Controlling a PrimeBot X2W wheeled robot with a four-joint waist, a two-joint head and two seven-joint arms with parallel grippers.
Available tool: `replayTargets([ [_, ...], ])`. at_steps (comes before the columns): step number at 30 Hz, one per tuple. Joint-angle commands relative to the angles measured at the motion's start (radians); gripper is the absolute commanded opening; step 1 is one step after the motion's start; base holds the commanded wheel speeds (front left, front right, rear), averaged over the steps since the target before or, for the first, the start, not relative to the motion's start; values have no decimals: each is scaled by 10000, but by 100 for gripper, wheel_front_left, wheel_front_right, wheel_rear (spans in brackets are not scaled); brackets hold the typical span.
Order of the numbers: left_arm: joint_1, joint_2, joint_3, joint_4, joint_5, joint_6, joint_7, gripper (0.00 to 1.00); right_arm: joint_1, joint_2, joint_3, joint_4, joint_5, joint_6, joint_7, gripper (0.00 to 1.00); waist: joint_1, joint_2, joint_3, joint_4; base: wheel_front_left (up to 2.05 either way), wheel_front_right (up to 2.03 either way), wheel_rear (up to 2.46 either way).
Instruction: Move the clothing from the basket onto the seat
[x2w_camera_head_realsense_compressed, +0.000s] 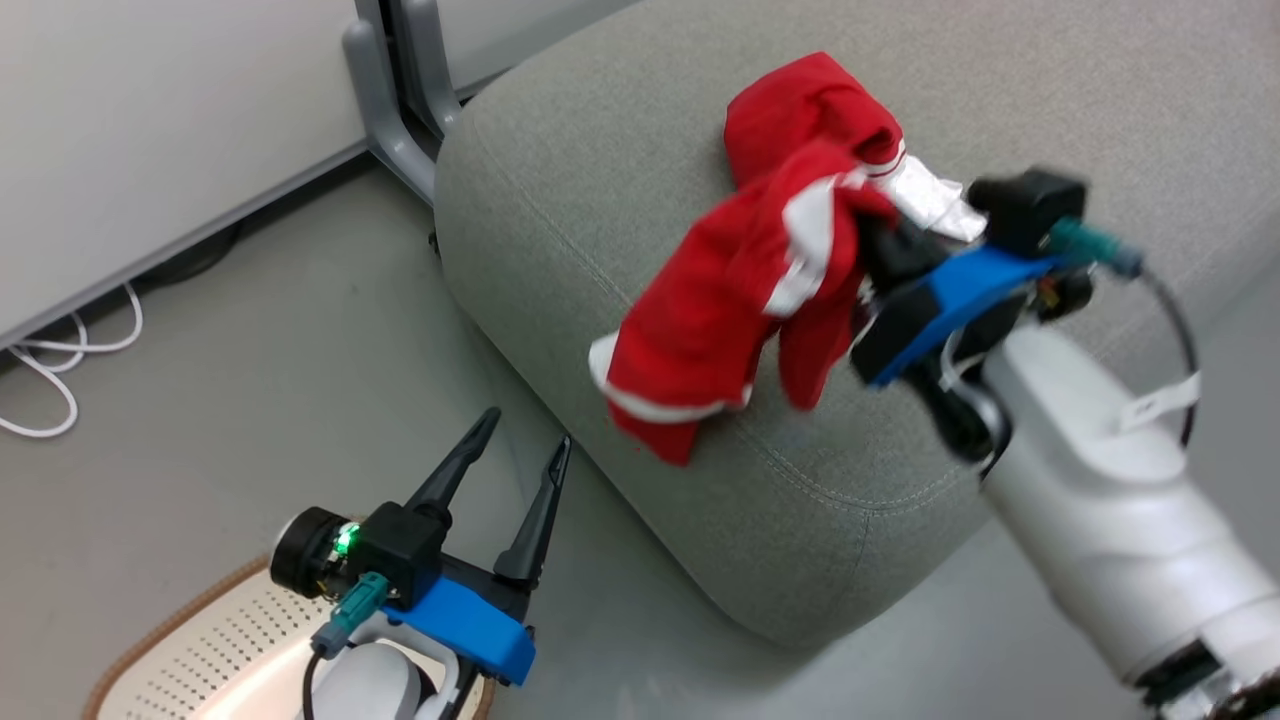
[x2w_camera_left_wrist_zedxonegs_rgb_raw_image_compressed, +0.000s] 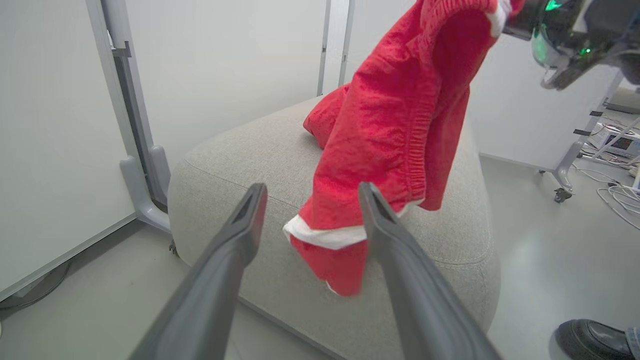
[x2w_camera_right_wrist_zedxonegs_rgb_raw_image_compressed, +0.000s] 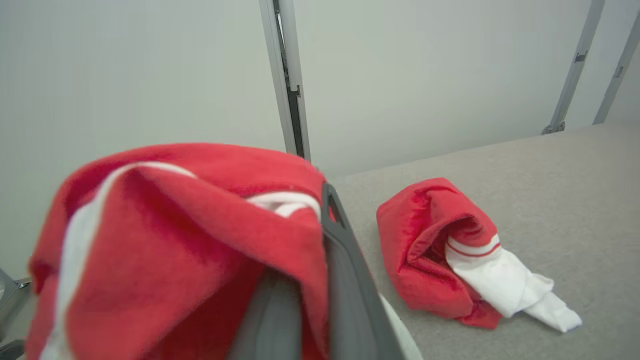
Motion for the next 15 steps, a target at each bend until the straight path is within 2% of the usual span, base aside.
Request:
replayTargets([
  [1, 5, 147, 163, -174, 106, -13, -48, 100, -631, -210, -153, 2, 149, 1, -45, 0, 0, 0, 405, -44, 0, 0, 0],
  [9, -662, 738, 57, -967, 476, -13, -46, 100, -2574, -1401, -1292, 251, 464, 1, -42, 0, 0, 0, 2005, 421, 0, 0, 0],
  [15, -1181, 1164, 105, -1623, 737, -13, -46, 100, -3284, -2074, -3192, 98, -183, 1, -42, 0, 0, 0, 3216, 766, 0, 0, 0],
])
